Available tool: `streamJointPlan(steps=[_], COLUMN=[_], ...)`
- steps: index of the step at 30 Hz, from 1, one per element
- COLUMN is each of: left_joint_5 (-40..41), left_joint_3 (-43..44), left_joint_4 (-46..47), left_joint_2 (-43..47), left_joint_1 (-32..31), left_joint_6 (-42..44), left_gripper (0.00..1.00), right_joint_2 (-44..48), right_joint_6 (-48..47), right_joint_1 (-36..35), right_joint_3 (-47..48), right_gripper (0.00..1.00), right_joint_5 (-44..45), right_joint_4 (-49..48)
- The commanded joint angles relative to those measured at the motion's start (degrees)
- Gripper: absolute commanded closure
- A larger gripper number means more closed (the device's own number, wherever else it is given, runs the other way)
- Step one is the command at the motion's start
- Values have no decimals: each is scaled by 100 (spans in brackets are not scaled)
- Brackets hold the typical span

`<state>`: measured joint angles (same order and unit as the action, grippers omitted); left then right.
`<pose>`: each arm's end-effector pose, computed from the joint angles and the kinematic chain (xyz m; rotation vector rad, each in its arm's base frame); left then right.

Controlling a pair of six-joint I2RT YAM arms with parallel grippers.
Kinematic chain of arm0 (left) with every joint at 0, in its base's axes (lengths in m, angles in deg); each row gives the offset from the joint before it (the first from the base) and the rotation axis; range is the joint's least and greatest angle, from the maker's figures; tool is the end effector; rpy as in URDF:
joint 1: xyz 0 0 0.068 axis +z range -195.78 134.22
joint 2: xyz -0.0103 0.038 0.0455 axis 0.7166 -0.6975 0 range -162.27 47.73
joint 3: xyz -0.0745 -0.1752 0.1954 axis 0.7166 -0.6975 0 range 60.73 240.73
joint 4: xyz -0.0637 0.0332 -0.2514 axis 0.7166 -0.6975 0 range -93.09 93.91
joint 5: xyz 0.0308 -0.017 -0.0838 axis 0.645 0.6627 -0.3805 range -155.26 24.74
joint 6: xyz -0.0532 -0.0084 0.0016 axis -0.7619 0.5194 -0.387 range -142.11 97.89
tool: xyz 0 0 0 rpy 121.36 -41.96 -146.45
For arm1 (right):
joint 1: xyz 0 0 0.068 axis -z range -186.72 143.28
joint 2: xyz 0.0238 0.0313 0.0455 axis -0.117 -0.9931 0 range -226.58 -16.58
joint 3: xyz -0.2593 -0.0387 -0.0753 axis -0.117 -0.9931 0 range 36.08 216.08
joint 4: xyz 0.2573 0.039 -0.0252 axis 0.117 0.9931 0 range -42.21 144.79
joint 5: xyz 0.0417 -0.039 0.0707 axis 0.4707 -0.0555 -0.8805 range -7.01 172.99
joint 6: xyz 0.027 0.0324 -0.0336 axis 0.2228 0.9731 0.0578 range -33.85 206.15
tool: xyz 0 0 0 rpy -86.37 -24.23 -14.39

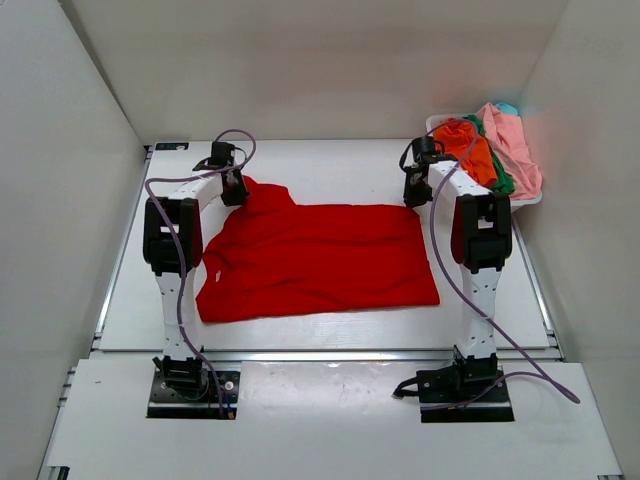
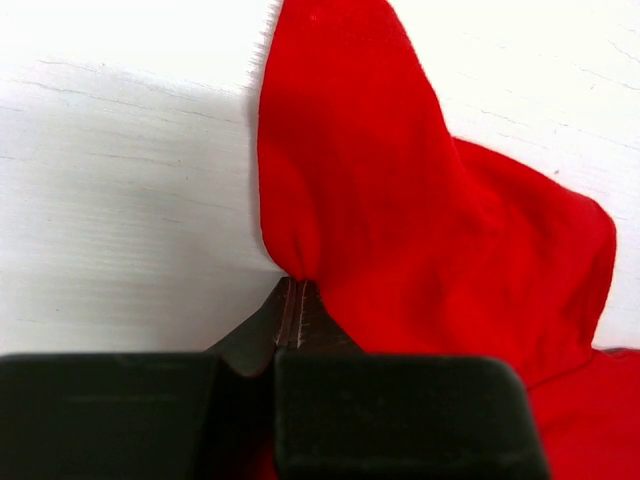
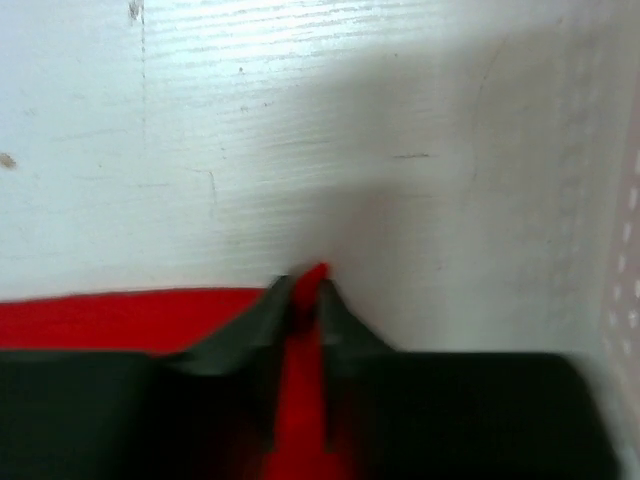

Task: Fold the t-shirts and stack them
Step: Grap the side of the flattened tshirt furthest away from the robot with both arms, then fold the other side of the tshirt into a rectangle

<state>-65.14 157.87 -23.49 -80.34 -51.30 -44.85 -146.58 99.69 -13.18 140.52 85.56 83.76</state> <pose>0.4792 -0.0464 0.1536 -0.3899 2.5699 -0.1775 0.4858 0.0535 0.1678 0.1779 2.6380 0.0582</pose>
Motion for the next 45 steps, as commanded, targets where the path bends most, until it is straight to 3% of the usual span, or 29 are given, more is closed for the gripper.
streamJointPlan(steps=[1,8,18,32,45], left_joint_5=[-144,-214,-715,-733,-513], left_joint_3=[-73,331,226,-1583,-3359], left_joint_4=[-90,-239,-178,-20,-266], left_joint_2=[397,510,1302,2857,4570], left_joint_1=[42,86,393,552,543], left_joint_6=[-28,68,59,340,657], left_gripper=[100,100,100,100,100], right_joint_2=[-88,97,554,1969,3611], right_joint_6=[131,-272,-466,-493,-598], right_joint_1=[-13,-66,303,532,462], right_joint_3=[77,163,278,-1321,-3499], right_gripper=[97,100,100,100,100], right_joint_5=[-2,-204,-1276,-1979,-2226], right_joint_4=[315,-37,-573,-1083,-1522])
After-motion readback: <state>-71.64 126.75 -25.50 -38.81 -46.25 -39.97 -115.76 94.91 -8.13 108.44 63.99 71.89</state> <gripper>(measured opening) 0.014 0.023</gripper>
